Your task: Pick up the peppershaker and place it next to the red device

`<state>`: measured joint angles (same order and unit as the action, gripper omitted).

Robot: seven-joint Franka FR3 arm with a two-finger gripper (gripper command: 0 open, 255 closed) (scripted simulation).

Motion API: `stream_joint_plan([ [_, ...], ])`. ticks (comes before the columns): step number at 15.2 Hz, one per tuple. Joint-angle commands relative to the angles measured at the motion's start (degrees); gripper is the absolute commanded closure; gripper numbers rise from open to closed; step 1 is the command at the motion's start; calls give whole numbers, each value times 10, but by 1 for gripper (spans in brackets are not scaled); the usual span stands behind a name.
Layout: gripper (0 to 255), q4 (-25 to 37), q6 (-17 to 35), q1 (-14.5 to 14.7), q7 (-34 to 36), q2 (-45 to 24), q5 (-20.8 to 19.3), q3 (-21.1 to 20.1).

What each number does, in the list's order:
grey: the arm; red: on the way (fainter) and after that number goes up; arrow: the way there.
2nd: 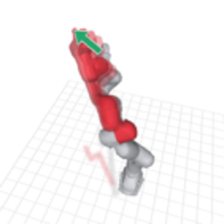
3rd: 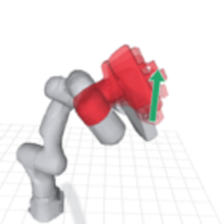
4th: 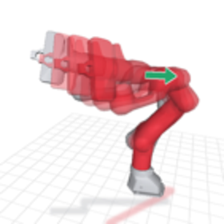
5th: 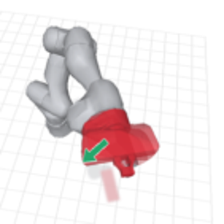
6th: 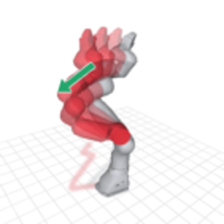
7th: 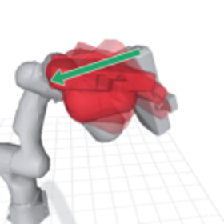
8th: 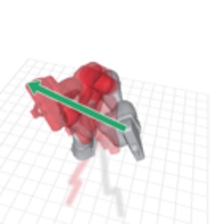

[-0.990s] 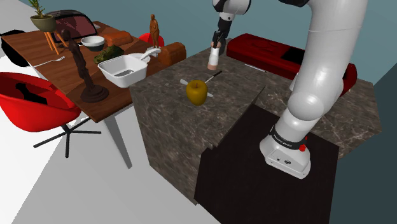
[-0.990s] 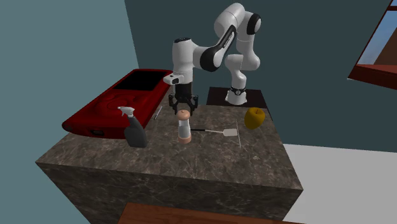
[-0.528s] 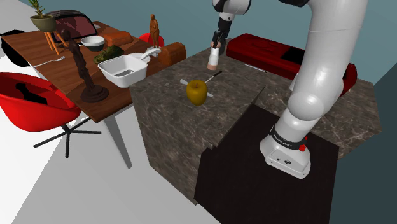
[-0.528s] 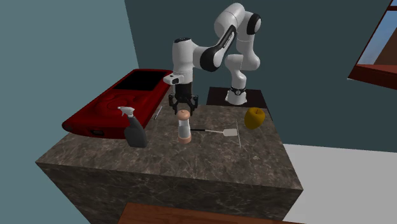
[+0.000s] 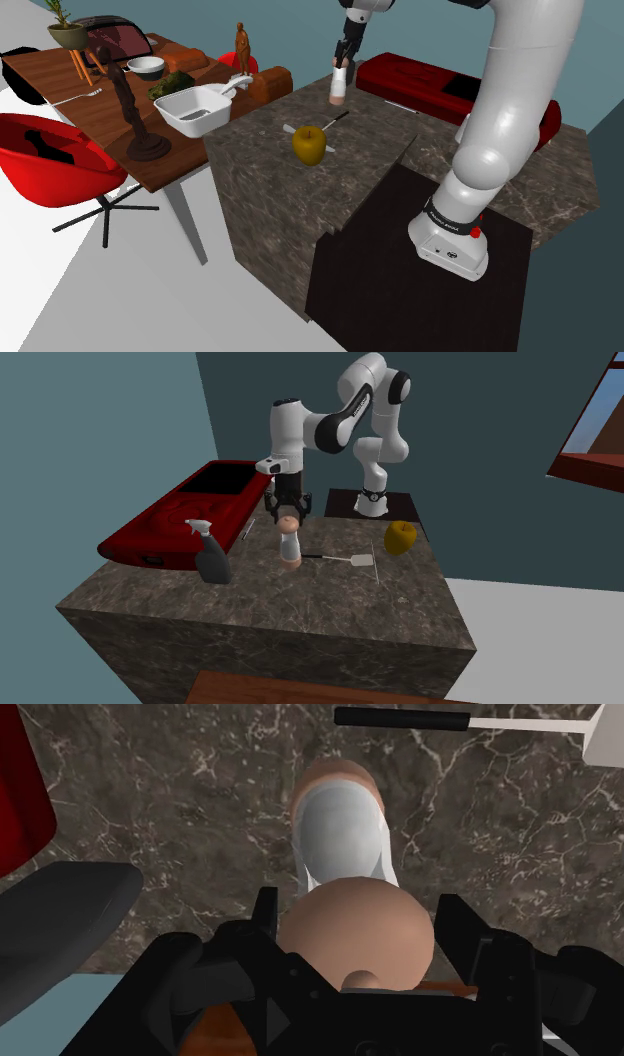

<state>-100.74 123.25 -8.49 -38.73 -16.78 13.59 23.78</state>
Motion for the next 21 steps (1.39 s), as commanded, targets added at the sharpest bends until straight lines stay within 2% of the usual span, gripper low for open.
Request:
stream_joint_plan([
  [1,255,11,-15,0,2,4,-3,2],
  [21,255,138,-159,-4,25,25,-23,9],
])
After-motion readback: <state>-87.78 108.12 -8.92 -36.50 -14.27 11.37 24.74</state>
